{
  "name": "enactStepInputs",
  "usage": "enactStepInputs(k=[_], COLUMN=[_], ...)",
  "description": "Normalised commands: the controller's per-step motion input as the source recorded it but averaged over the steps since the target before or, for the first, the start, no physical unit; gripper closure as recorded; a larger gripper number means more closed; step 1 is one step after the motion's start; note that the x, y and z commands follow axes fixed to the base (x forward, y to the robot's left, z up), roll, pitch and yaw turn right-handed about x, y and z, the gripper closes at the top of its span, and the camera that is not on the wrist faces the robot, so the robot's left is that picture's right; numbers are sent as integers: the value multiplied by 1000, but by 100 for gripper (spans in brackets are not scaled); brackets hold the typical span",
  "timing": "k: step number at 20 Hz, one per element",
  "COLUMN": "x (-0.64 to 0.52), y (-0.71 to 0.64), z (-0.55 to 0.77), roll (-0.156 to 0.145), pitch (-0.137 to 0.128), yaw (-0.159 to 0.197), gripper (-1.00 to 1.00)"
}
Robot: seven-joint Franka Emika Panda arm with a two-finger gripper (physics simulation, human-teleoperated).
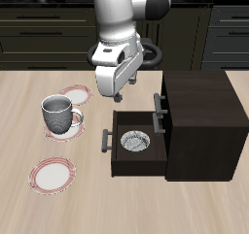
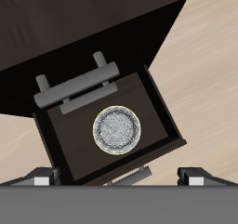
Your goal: Place the bowl on the nearest plate relative to the robot
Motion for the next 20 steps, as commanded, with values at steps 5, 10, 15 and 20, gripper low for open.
enactStepInputs(k=[5, 10, 15, 20], x=[10, 24, -3, 81], y=[-189, -78, -70, -18], z=[-88, 25, 98, 85], roll=[-28, -25, -11, -15], pitch=[-27, -43, -18, -47], yaw=[247, 161, 51, 25], gripper=[-100, -100, -100, -100])
